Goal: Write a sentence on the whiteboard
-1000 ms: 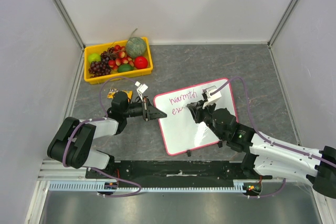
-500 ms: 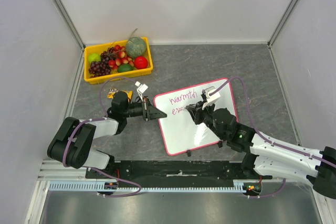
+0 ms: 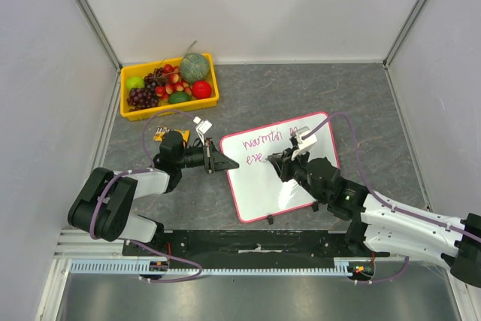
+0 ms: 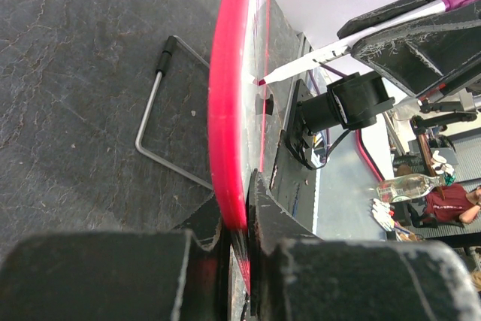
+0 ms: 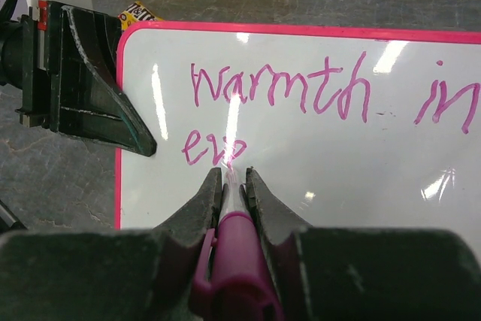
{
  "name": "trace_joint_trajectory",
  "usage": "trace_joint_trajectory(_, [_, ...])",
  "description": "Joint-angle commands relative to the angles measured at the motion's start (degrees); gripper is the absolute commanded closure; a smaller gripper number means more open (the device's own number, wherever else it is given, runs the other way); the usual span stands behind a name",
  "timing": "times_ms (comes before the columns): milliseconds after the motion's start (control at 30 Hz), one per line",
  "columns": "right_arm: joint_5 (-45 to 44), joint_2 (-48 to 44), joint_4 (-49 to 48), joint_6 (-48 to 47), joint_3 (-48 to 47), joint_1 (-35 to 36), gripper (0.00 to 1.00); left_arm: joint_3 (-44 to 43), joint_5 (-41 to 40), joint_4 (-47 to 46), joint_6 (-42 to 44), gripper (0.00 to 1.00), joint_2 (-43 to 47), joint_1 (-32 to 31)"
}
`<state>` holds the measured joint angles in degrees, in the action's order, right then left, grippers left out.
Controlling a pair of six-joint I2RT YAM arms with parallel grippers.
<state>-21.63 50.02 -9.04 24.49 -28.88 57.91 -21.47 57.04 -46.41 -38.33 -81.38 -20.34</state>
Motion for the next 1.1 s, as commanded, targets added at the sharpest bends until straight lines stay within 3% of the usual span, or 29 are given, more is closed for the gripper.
trace_joint_trajectory(0, [-2.63, -0.80, 4.12, -0.32, 1.20, -0.34, 1.00, 1.00, -1.23, 2.03, 12.49, 0.98, -1.41, -0.84])
trace_joint_trajectory(433, [-7.37, 0.17, 3.41, -1.81, -1.61, -0.34, 1.00, 0.91, -1.31, 2.03, 12.40, 0.98, -1.58, -0.84])
trace_joint_trajectory(1067, [-5.36, 2.01, -0.28, -3.66, -6.19, -0.60, 1.00, 0.91, -1.14, 2.03, 12.40, 0.98, -1.58, -0.84])
